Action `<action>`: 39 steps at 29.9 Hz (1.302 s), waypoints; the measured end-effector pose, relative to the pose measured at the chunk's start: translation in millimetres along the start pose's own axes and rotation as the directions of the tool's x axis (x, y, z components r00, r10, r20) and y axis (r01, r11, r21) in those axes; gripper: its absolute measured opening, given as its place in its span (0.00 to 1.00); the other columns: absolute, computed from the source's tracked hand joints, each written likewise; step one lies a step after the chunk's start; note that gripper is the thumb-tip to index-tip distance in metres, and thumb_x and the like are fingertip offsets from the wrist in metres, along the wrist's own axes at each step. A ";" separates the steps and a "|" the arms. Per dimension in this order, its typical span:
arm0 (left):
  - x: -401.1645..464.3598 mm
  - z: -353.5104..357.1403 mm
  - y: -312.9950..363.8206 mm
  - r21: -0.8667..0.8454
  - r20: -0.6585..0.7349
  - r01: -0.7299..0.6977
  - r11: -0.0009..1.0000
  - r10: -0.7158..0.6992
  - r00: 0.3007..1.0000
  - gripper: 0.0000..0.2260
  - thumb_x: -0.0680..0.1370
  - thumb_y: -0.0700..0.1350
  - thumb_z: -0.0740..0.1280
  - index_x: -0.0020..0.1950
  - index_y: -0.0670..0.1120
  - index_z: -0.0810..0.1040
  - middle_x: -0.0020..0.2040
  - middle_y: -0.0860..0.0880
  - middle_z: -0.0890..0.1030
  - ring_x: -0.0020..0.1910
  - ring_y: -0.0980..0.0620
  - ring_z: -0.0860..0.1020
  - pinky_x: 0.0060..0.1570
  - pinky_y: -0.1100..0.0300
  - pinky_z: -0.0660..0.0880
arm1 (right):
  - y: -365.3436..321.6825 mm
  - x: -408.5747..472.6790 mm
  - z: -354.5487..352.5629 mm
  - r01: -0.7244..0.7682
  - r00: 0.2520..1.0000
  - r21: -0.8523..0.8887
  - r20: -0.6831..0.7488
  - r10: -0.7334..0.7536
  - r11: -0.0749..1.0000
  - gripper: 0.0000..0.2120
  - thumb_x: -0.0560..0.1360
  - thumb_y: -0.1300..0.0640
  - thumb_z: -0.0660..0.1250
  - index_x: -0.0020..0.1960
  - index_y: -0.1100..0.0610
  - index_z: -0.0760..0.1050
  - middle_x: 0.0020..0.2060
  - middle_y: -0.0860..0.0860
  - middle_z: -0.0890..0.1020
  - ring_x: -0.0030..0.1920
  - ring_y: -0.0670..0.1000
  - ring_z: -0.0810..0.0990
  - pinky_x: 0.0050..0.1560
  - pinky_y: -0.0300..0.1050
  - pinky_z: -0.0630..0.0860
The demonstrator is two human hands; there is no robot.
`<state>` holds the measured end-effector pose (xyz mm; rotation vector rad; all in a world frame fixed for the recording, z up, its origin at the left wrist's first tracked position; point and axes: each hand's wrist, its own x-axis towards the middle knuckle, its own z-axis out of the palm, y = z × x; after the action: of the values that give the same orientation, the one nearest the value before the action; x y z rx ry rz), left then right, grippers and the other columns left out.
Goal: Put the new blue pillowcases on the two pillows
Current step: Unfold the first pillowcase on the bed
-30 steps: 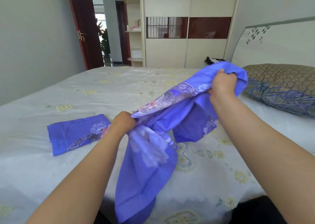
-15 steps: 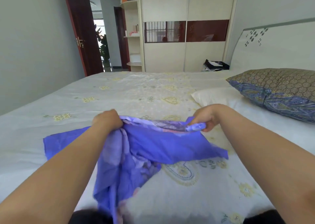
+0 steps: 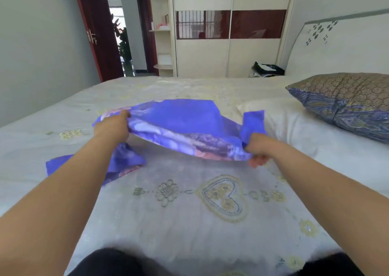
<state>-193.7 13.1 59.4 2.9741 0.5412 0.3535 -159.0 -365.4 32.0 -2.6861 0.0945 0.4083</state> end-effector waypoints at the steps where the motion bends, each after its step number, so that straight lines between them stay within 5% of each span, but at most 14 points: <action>1: -4.8 10.8 -7.3 0.014 -0.039 0.003 1.000 -0.003 0.999 0.22 0.73 0.38 0.65 0.66 0.51 0.69 0.59 0.41 0.77 0.57 0.40 0.75 0.55 0.50 0.71 | 4.9 -0.6 20.0 -0.007 0.989 -0.068 0.150 0.018 0.998 0.11 0.77 0.61 0.57 0.39 0.64 0.71 0.23 0.55 0.80 0.21 0.50 0.79 0.24 0.36 0.73; 4: -17.3 31.7 -34.7 0.002 -0.378 0.031 1.000 -0.028 0.925 0.13 0.72 0.34 0.63 0.54 0.43 0.79 0.51 0.38 0.76 0.52 0.37 0.73 0.49 0.47 0.70 | 5.5 -7.6 59.7 0.057 0.893 -0.245 0.446 0.060 0.968 0.13 0.79 0.54 0.56 0.43 0.63 0.70 0.27 0.52 0.83 0.27 0.47 0.81 0.35 0.39 0.76; 6: -21.3 35.7 -50.1 0.077 -0.396 0.079 0.994 -0.042 0.917 0.13 0.72 0.34 0.62 0.53 0.44 0.80 0.53 0.39 0.76 0.54 0.38 0.72 0.53 0.47 0.67 | -3.8 -13.8 69.8 0.100 0.800 -0.310 0.590 0.109 0.945 0.18 0.79 0.47 0.58 0.44 0.62 0.72 0.30 0.51 0.84 0.29 0.47 0.82 0.39 0.40 0.76; 8: -23.2 36.8 -56.7 0.362 -0.043 0.126 0.923 -0.119 0.992 0.17 0.75 0.39 0.61 0.63 0.49 0.75 0.61 0.43 0.74 0.61 0.42 0.70 0.60 0.50 0.65 | -13.3 -18.9 74.2 0.139 0.745 -0.390 0.647 0.163 0.910 0.21 0.78 0.41 0.60 0.43 0.60 0.72 0.28 0.52 0.83 0.31 0.49 0.81 0.40 0.42 0.75; 10: -31.1 34.1 -52.7 0.552 0.359 -0.008 0.834 -0.228 0.905 0.25 0.73 0.43 0.64 0.70 0.54 0.66 0.66 0.47 0.70 0.65 0.45 0.68 0.63 0.52 0.65 | -23.6 -22.4 75.9 0.206 0.805 -0.434 0.584 0.101 0.877 0.22 0.76 0.40 0.61 0.39 0.59 0.72 0.27 0.51 0.81 0.31 0.50 0.78 0.38 0.42 0.74; 12: -30.8 38.1 -39.4 0.484 0.552 -0.192 0.854 -0.127 0.824 0.36 0.71 0.44 0.68 0.76 0.55 0.56 0.72 0.48 0.65 0.66 0.47 0.69 0.60 0.54 0.70 | -33.0 -20.5 77.8 0.294 0.928 -0.450 0.344 -0.140 0.843 0.21 0.77 0.40 0.61 0.37 0.56 0.72 0.36 0.51 0.79 0.35 0.52 0.76 0.38 0.43 0.72; 14: -33.3 47.3 -8.7 0.249 0.589 -0.279 0.927 0.084 0.804 0.36 0.74 0.43 0.66 0.77 0.53 0.52 0.74 0.48 0.63 0.62 0.48 0.72 0.56 0.57 0.73 | -36.9 -11.2 84.7 0.377 0.922 -0.432 0.091 -0.376 0.819 0.16 0.78 0.41 0.58 0.48 0.54 0.74 0.49 0.51 0.78 0.49 0.54 0.76 0.49 0.47 0.72; 16: -42.4 64.6 29.2 -0.053 0.455 -0.316 0.947 0.305 0.837 0.28 0.77 0.46 0.64 0.75 0.52 0.58 0.74 0.50 0.65 0.65 0.49 0.72 0.61 0.57 0.70 | -31.7 0.6 97.2 0.435 0.897 -0.370 0.099 -0.430 0.821 0.17 0.79 0.45 0.56 0.64 0.50 0.71 0.64 0.50 0.73 0.64 0.56 0.70 0.66 0.55 0.63; 20: -67.4 111.3 103.0 -0.409 0.271 -0.364 0.837 0.493 0.827 0.20 0.80 0.53 0.60 0.71 0.53 0.66 0.70 0.48 0.69 0.65 0.49 0.71 0.64 0.55 0.68 | 3.5 16.8 129.2 0.380 0.923 -0.358 0.205 -0.325 0.853 0.24 0.79 0.39 0.52 0.72 0.45 0.62 0.74 0.46 0.62 0.73 0.55 0.59 0.69 0.61 0.56; 24: -75.8 155.1 143.0 -0.238 0.384 -0.473 0.849 0.529 0.757 0.19 0.83 0.49 0.53 0.74 0.55 0.61 0.66 0.41 0.67 0.63 0.40 0.71 0.61 0.51 0.67 | 29.9 25.1 147.9 0.403 0.913 -0.217 0.154 -0.377 0.889 0.24 0.80 0.40 0.49 0.75 0.41 0.55 0.76 0.41 0.53 0.76 0.47 0.51 0.74 0.57 0.46; 27: -74.3 173.0 148.3 -0.055 0.411 -0.521 0.852 0.495 0.765 0.18 0.81 0.45 0.52 0.71 0.54 0.63 0.63 0.41 0.68 0.61 0.39 0.72 0.57 0.48 0.69 | 38.5 31.3 156.2 0.379 0.922 -0.041 0.100 -0.374 0.924 0.22 0.81 0.45 0.52 0.75 0.43 0.57 0.76 0.41 0.56 0.76 0.44 0.51 0.74 0.51 0.43; 30: -72.4 183.5 150.8 -0.049 0.307 -0.502 0.863 0.491 0.815 0.11 0.81 0.43 0.53 0.63 0.44 0.66 0.58 0.39 0.72 0.56 0.37 0.75 0.51 0.47 0.71 | 46.4 36.9 169.4 0.384 0.920 0.026 -0.100 -0.380 0.923 0.21 0.78 0.45 0.59 0.70 0.45 0.66 0.72 0.42 0.66 0.73 0.44 0.60 0.73 0.48 0.51; 34: -69.7 167.9 141.0 -0.280 0.088 -0.351 0.894 0.388 0.918 0.07 0.81 0.42 0.53 0.56 0.42 0.66 0.49 0.39 0.77 0.48 0.37 0.77 0.40 0.50 0.68 | 48.7 34.8 173.1 0.371 0.874 0.125 -0.381 -0.301 0.920 0.10 0.74 0.48 0.67 0.50 0.53 0.80 0.51 0.48 0.82 0.58 0.52 0.75 0.60 0.48 0.69; 39: -67.8 107.0 111.2 -0.544 -0.197 -0.108 0.832 -0.001 0.980 0.07 0.80 0.41 0.52 0.56 0.46 0.66 0.38 0.44 0.73 0.38 0.41 0.71 0.36 0.53 0.65 | 18.4 -1.5 159.7 0.358 0.818 -0.025 -0.473 -0.326 0.933 0.12 0.79 0.48 0.60 0.46 0.55 0.74 0.44 0.52 0.80 0.49 0.56 0.77 0.44 0.48 0.70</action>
<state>-192.0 -120.7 -43.2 2.4037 0.2985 0.6765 -205.7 -315.8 -113.5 -2.6018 -0.2325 -0.3617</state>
